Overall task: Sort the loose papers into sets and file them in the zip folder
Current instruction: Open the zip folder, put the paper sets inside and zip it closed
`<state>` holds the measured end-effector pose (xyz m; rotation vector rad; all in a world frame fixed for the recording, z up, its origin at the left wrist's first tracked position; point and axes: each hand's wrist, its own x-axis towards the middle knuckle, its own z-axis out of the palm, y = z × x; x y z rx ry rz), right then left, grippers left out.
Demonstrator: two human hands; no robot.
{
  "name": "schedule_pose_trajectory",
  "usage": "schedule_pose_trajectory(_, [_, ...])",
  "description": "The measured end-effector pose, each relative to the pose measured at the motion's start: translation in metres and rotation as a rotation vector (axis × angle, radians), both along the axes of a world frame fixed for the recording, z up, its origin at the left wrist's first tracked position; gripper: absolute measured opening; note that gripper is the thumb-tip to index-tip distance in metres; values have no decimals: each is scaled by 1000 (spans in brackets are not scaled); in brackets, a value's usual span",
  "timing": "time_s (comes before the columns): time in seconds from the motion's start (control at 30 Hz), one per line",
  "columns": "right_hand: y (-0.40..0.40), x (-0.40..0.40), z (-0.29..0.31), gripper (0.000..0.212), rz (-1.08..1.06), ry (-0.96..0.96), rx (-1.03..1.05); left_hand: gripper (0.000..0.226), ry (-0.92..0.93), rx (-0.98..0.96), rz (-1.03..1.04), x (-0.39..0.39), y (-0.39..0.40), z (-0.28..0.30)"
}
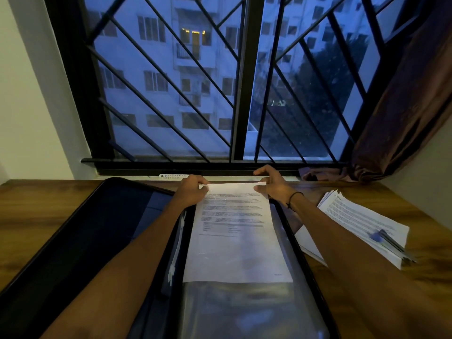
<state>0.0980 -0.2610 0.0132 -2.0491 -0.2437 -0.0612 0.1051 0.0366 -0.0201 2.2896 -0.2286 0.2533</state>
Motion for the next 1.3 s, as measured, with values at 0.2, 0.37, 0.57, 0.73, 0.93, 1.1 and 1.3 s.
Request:
schedule_pose_trajectory(0.2, [10,4,5,32,-46,80,-50,16,-31,-36,41,0,3,-4])
schedule_pose_trajectory(0.37, [-13,-9,17,73,192,373,-51,18,-61,-29,-27,2,3,-6])
schedule_pose_trajectory(0.57, [-30,-10,7,86,212,277,-4,39,62,303,-174,6,-25,17])
schedule_pose_trajectory(0.73, [-29,-10,6,81,231,207,-84,30,29,251,-220,6,-38,25])
schedule_pose_trajectory(0.93, [-28,-12,9,65,277,238,-34,24,0,68,-261,0,-38,18])
schedule_pose_trajectory(1.1, [-26,-13,7,59,227,244,-5,22,14,18,-281,1,-38,17])
schedule_pose_trajectory(1.3, [-30,-11,-1,56,220,227,9,27,46,59,-305,-1,-36,16])
